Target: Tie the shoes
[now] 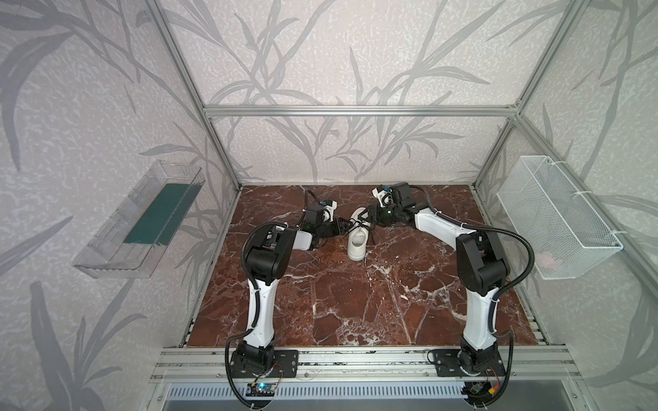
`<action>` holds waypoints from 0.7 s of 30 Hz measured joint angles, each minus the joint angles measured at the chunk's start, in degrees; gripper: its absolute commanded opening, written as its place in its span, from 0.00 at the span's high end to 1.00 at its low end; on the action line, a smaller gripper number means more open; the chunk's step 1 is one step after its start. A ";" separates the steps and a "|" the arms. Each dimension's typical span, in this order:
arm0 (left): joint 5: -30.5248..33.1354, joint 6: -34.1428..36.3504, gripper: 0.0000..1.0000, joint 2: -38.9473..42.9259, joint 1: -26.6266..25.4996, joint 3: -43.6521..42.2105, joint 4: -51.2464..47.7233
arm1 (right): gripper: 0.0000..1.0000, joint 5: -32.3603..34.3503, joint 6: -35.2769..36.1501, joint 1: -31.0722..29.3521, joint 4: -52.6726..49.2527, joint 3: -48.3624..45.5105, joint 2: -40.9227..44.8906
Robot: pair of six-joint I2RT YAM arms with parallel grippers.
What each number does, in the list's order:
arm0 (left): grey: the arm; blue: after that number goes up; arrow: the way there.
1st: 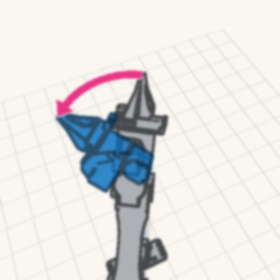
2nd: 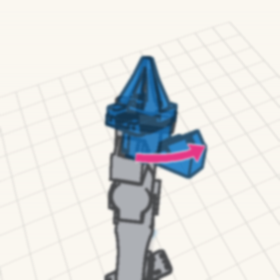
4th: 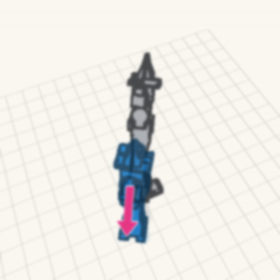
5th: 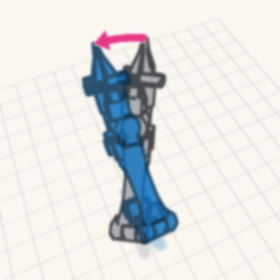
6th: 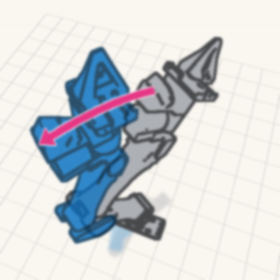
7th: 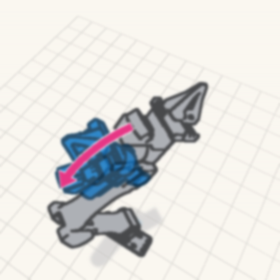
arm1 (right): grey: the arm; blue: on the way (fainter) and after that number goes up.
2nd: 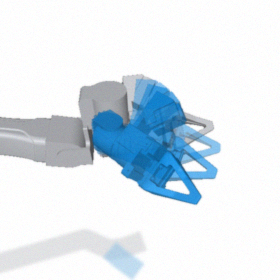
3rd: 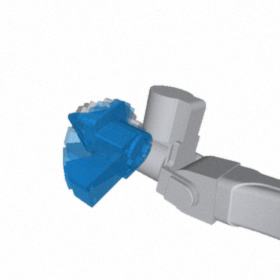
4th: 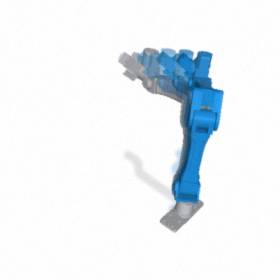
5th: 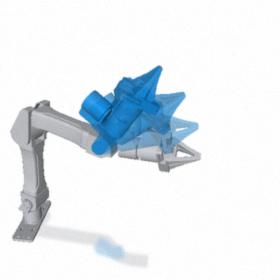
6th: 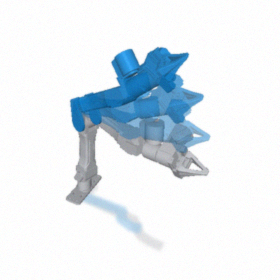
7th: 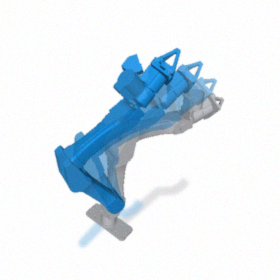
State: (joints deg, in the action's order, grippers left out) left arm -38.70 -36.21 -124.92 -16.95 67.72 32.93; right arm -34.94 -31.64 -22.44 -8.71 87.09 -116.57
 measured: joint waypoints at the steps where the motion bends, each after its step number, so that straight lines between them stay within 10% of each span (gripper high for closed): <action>1: 0.07 -0.35 0.76 0.00 -0.07 -0.31 0.81 | 0.50 0.09 0.22 -0.09 -0.31 0.28 -0.09; 21: 5.70 14.19 0.95 4.87 -0.22 3.65 -17.84 | 0.61 9.44 11.80 -4.33 -16.24 11.17 -6.03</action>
State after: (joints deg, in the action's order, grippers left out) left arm -32.99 -22.02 -120.05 -17.17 71.37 15.09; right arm -25.50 -19.84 -26.76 -24.95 98.26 -122.61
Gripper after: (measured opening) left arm 0.056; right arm 0.407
